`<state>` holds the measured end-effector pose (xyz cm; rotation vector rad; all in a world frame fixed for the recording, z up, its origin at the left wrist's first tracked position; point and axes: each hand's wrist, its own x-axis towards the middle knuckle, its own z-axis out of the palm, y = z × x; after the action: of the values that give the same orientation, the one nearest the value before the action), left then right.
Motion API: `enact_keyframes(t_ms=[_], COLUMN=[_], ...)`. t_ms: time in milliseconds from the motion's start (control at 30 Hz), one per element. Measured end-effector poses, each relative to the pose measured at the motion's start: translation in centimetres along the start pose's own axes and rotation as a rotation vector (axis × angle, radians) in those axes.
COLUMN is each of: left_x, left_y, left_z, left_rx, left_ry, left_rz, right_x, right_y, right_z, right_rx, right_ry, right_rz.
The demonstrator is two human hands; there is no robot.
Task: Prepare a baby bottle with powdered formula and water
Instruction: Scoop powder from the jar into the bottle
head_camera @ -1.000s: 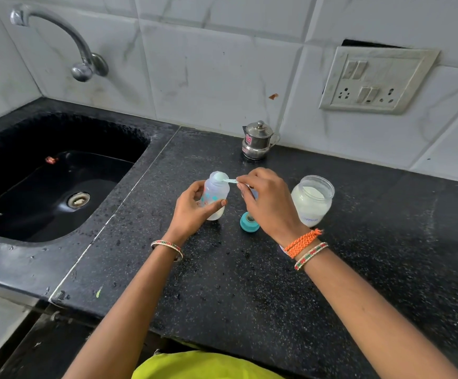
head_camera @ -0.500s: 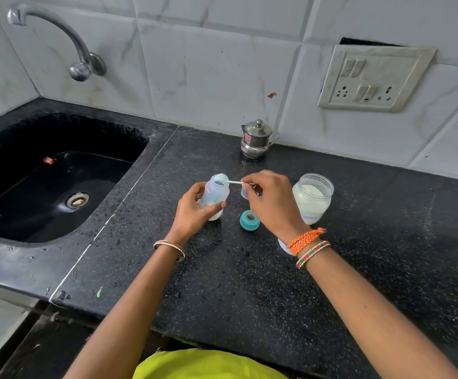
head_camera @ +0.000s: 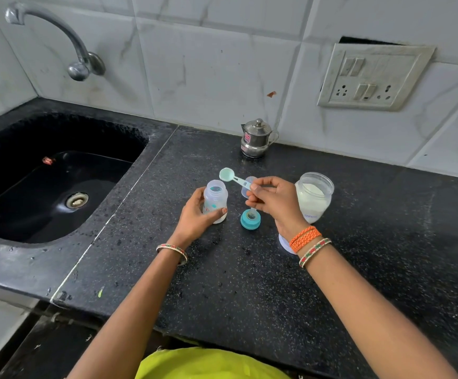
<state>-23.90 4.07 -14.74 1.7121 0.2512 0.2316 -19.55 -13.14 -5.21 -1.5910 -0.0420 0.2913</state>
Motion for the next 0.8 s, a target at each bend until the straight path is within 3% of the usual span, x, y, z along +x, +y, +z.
enact_keyframes(t_ms=[133,233,333,467,567,800], left_x=[-0.6,-1.0,-1.0,-0.3,0.6,2.6], left_y=[1.0,3.5,6.9,9.4,9.7,8.8], left_z=[0.2,0.7,1.7,4.8,7.1,10.1], left_rx=[0.001,0.060,0.088,0.049,-0.014,0.037], left_ry=[-0.044,0.059,0.135,0.045,-0.056,-0.208], left_rz=[0.027,0.147,0.303,0.393,0.422,0.333], right_x=[0.3,1.1,2.1,1.7,1.4,3.1], right_y=[-0.3,-0.8,-0.9,0.0,0.7,2.1], right_z=[-0.5,-2.0,-5.2,-9.7,-11.5,-10.4], right_rx=[0.283,0.346,0.082,-0.265,-0.386,-0.474], right_ry=[0.009,0.142,0.413,0.692,0.721,0.603], right_rz=[0.129,0.040,-0.256,-0.518,-0.540,-0.477])
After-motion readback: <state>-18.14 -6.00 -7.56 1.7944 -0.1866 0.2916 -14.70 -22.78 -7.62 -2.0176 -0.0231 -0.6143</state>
